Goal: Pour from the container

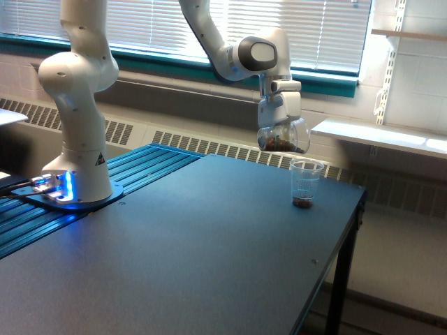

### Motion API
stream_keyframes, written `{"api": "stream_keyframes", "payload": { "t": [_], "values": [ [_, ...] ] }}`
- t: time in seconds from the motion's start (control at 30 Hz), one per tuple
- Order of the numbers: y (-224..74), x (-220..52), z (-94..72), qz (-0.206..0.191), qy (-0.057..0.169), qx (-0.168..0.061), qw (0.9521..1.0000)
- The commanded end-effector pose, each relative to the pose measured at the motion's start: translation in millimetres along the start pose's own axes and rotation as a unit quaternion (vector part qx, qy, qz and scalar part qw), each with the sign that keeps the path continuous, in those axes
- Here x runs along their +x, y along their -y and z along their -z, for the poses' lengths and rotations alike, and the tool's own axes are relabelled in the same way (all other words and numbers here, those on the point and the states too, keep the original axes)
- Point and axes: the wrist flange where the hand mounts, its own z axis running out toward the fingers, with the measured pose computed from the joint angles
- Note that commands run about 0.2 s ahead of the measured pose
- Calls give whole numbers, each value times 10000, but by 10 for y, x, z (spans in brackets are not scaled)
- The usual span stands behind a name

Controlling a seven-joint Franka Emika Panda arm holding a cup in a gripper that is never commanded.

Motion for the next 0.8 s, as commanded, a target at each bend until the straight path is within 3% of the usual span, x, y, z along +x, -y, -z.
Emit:
{"api": "stream_keyframes", "payload": {
  "t": [0.03, 0.8],
  "values": [
    [64, -10, 14, 62, 12, -40, 10000],
    [175, 63, 27, 156, 158, -228, 9995]
  ]
}}
